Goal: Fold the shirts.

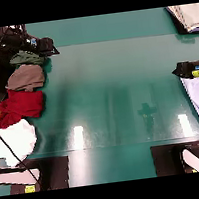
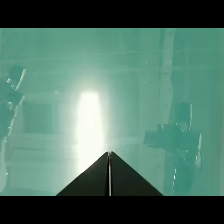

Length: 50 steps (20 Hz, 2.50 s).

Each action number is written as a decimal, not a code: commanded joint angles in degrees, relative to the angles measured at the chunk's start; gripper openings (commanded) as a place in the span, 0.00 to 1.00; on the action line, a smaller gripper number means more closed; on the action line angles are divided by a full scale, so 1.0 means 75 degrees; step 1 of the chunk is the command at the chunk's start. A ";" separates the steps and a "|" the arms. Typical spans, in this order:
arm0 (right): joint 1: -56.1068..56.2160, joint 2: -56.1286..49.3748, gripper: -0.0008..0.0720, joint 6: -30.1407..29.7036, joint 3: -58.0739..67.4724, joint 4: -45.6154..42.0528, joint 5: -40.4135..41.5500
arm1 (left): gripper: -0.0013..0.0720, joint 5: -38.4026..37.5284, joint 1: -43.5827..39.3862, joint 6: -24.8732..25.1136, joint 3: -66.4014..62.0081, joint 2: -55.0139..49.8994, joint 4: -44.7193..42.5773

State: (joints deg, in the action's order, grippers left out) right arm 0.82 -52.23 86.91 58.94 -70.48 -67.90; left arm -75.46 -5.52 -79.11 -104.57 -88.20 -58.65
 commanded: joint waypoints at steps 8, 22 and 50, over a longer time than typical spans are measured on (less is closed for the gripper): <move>0.0012 0.0006 0.04 0.0006 0.0006 0.0009 -0.0006 | 0.06 0.0003 0.0003 0.0000 0.0000 0.0000 0.0000; 0.0017 0.0006 0.04 0.0009 0.0006 0.0067 -0.0102 | 0.96 0.3296 0.0828 -0.0871 -0.0003 -0.0589 -0.3529; 0.0015 0.0006 0.04 0.0338 0.1507 0.0055 0.0134 | 0.05 0.3101 0.1376 -0.0154 -0.1690 -0.0866 -0.2398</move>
State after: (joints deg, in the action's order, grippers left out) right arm 0.91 -52.23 89.45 64.77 -70.02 -67.48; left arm -49.08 7.25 -80.66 -115.28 -102.83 -79.24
